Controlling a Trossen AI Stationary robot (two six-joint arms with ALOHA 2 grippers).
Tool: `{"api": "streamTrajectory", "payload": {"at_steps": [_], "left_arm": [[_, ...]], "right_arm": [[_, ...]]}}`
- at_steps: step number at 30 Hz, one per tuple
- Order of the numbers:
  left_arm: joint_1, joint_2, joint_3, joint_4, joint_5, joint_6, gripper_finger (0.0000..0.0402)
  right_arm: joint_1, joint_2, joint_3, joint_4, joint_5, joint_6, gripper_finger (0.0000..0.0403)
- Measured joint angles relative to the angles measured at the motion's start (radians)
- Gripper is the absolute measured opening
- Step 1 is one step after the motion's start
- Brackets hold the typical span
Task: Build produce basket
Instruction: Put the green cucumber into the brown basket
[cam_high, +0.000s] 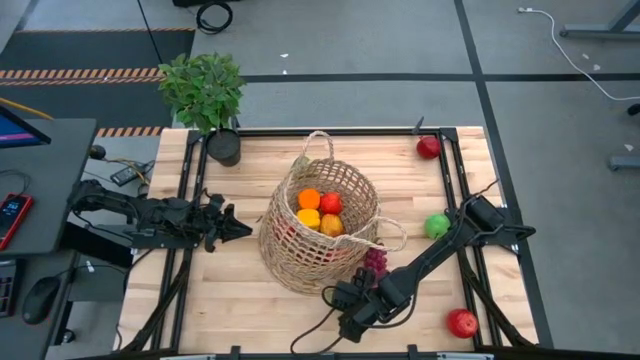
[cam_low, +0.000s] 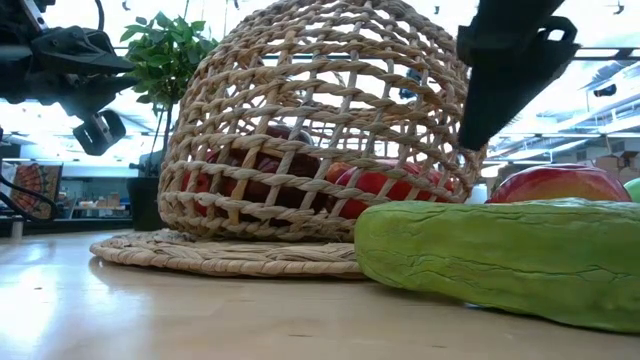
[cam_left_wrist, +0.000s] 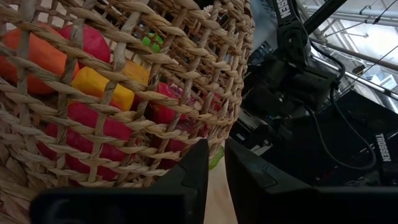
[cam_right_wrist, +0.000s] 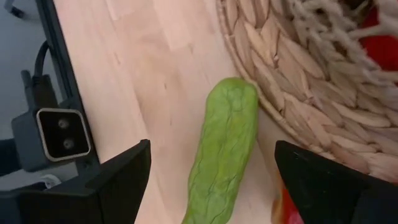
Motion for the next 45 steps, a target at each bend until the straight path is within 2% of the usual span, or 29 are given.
{"api": "streamTrajectory", "payload": {"at_steps": [15, 22, 28, 33, 35, 38, 45], "left_arm": [[0.000, 0.000, 0.000, 0.000, 0.000, 0.000, 0.0061], [0.000, 0.000, 0.000, 0.000, 0.000, 0.000, 0.0061], [0.000, 0.000, 0.000, 0.000, 0.000, 0.000, 0.0058], [0.000, 0.000, 0.000, 0.000, 0.000, 0.000, 0.0063], [0.000, 0.000, 0.000, 0.000, 0.000, 0.000, 0.0063], [0.000, 0.000, 0.000, 0.000, 0.000, 0.000, 0.0060], [0.000, 0.000, 0.000, 0.000, 0.000, 0.000, 0.0060]], "right_arm": [[0.040, 0.000, 0.000, -0.001, 0.021, 0.016, 0.0346], [0.071, 0.000, 0.000, -0.001, 0.165, 0.125, 0.0346], [0.081, 0.000, 0.000, 0.003, 0.231, 0.146, 0.0346], [0.158, 0.000, 0.000, 0.069, 0.499, 0.070, 0.0346], [0.179, 0.000, -0.006, 0.070, 0.549, 0.070, 0.0346], [0.191, 0.000, -0.053, 0.111, 0.561, 0.077, 0.0346], [0.202, 0.000, -0.221, 0.396, 0.521, 0.045, 0.0348]]}}
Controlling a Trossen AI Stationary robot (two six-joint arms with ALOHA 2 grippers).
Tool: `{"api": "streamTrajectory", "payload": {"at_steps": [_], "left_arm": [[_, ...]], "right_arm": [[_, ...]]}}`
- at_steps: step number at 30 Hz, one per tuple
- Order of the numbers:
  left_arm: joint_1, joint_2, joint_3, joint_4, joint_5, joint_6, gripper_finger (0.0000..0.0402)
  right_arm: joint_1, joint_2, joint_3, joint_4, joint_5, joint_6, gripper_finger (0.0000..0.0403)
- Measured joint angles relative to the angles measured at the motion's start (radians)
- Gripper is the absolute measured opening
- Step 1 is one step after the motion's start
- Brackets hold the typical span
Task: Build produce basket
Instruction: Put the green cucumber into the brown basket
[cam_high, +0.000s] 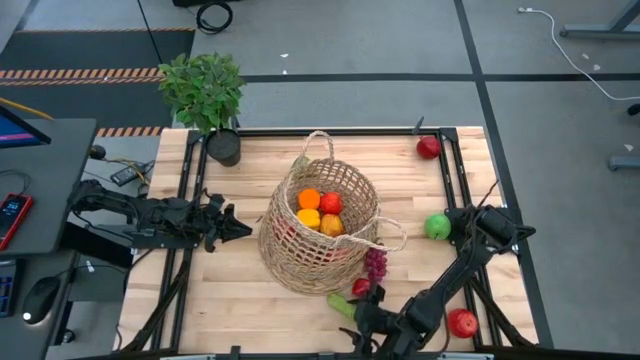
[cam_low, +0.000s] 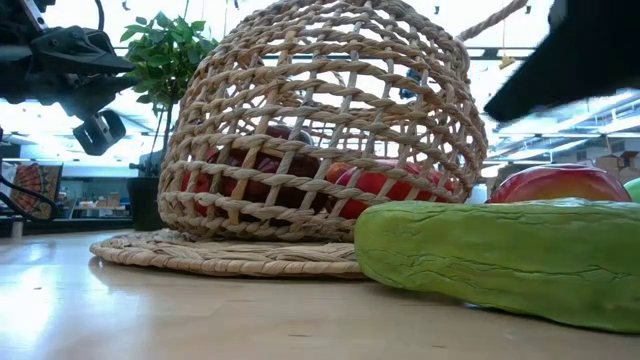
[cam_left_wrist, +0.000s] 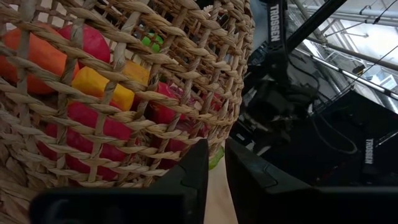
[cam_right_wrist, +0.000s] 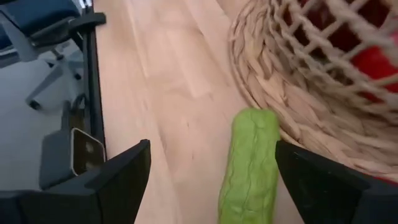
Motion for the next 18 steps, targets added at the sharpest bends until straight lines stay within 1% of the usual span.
{"api": "streamTrajectory", "payload": {"at_steps": [5, 9, 13, 18], "left_arm": [[0.000, 0.000, 0.000, 0.000, 0.000, 0.000, 0.0063], [0.000, 0.000, 0.000, 0.000, 0.000, 0.000, 0.0058], [0.000, 0.000, 0.000, 0.000, 0.000, 0.001, 0.0056], [0.000, 0.000, 0.000, 0.000, 0.000, 0.000, 0.0060]], "right_arm": [[-0.015, 0.001, -0.075, 0.066, -0.043, -0.005, 0.0352], [-0.028, 0.000, -0.083, 0.069, -0.085, -0.078, 0.0352], [-0.044, 0.001, -0.084, 0.055, -0.100, -0.166, 0.0352], [-0.072, 0.001, -0.084, 0.031, -0.119, -0.184, 0.0349]]}}
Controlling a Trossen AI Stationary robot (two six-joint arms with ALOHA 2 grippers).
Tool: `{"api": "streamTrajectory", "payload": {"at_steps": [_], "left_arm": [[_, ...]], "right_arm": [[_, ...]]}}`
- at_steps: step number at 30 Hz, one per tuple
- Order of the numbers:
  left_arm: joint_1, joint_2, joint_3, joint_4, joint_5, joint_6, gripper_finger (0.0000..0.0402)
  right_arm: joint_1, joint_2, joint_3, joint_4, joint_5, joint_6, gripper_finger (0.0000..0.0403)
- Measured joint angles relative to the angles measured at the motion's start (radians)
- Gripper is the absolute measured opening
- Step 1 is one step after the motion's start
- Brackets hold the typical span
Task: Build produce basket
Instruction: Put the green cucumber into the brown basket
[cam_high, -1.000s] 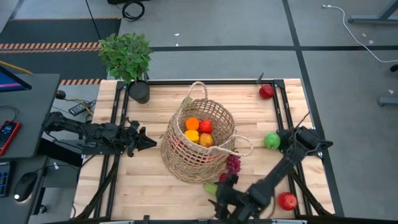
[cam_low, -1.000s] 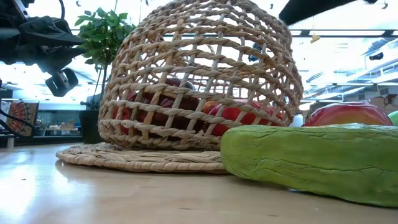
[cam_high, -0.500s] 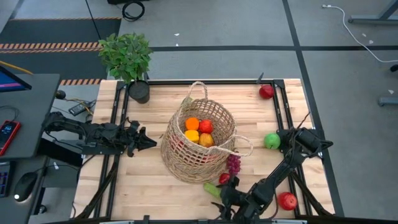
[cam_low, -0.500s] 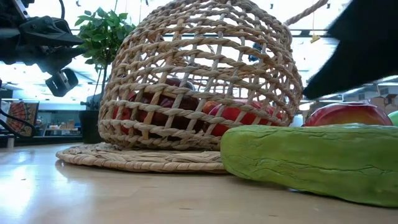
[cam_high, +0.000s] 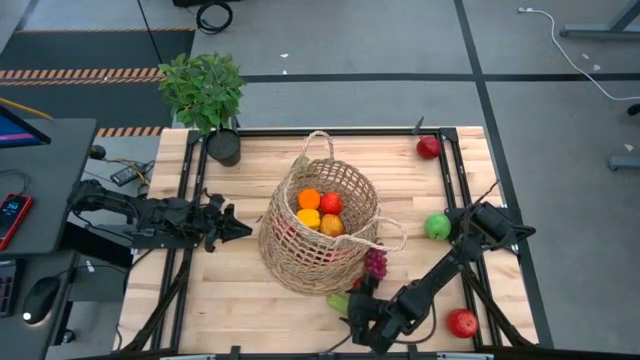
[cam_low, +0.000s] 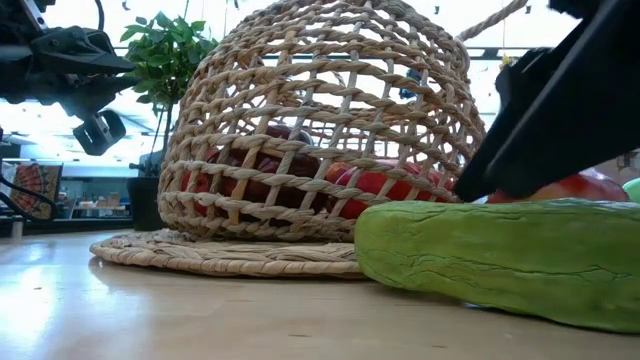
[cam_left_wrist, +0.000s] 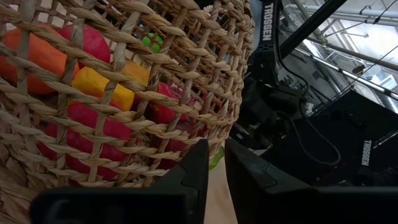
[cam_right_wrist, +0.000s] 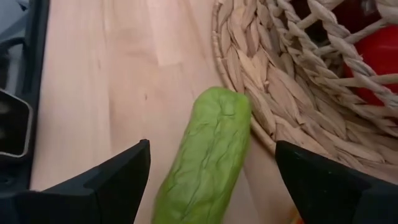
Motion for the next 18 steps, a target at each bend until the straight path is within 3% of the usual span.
{"api": "streamTrajectory", "payload": {"at_steps": [11, 18], "left_arm": [[0.000, 0.000, 0.000, 0.000, 0.000, 0.000, 0.0056], [0.000, 0.000, 0.000, 0.000, 0.000, 0.000, 0.0063]], "right_arm": [[-0.052, 0.000, 0.000, -0.002, -0.091, -0.048, 0.0348], [-0.063, 0.000, 0.000, -0.002, -0.230, -0.111, 0.0348]]}}
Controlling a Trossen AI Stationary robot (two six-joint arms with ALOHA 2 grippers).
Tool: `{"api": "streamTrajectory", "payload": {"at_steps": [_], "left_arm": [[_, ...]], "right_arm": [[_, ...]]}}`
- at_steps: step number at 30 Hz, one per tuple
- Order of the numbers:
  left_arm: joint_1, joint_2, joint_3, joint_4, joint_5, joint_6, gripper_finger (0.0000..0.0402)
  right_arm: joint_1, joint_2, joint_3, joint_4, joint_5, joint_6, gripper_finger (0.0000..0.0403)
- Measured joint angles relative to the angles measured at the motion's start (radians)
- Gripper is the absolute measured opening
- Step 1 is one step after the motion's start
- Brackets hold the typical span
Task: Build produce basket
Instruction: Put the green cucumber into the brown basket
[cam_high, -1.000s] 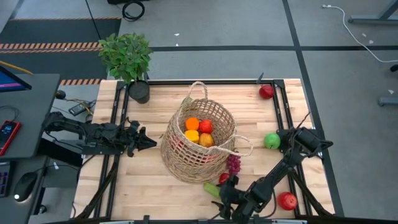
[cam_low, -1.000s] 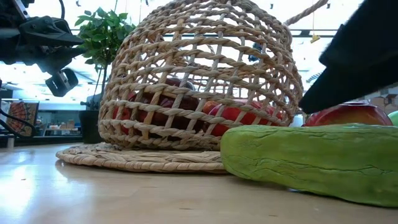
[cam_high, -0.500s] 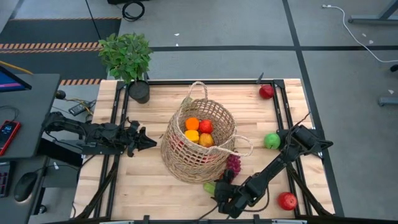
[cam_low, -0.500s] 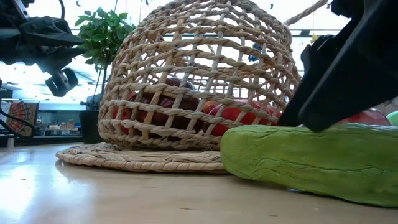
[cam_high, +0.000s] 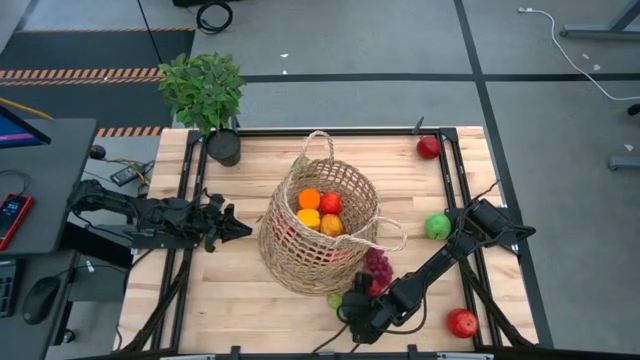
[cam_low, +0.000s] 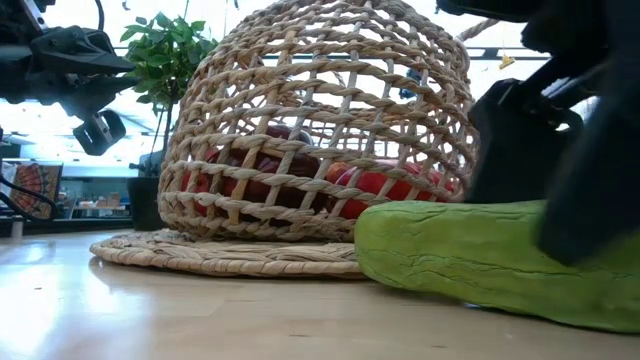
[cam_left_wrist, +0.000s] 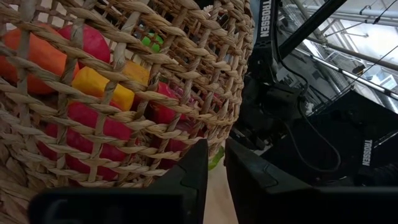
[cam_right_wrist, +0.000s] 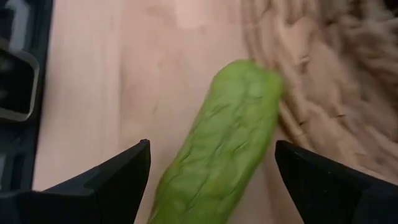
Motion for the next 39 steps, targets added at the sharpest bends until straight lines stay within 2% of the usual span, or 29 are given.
{"api": "streamTrajectory", "payload": {"at_steps": [4, 12, 24, 29, 34, 39], "left_arm": [[0.000, 0.000, 0.000, 0.000, 0.000, 0.000, 0.0062], [0.000, 0.000, 0.000, 0.000, 0.000, -0.001, 0.0059], [0.000, 0.000, 0.000, 0.000, 0.000, 0.000, 0.0058], [0.000, 0.000, 0.000, 0.000, 0.000, 0.000, 0.0063], [0.000, 0.000, 0.000, 0.000, 0.000, -0.001, 0.0060], [0.000, 0.000, 0.000, 0.000, 0.000, -0.001, 0.0056]], "right_arm": [[0.000, 0.000, 0.000, -0.001, -0.052, -0.070, 0.0348], [0.001, 0.000, 0.000, -0.029, -0.075, -0.106, 0.0341], [0.001, 0.000, 0.004, -0.047, -0.112, -0.150, 0.0212], [-0.005, 0.000, 0.024, -0.050, -0.137, -0.143, 0.0186], [-0.017, -0.001, 0.113, -0.066, -0.171, -0.093, 0.0185], [-0.020, -0.001, 0.246, -0.068, -0.172, -0.138, 0.0185]]}}
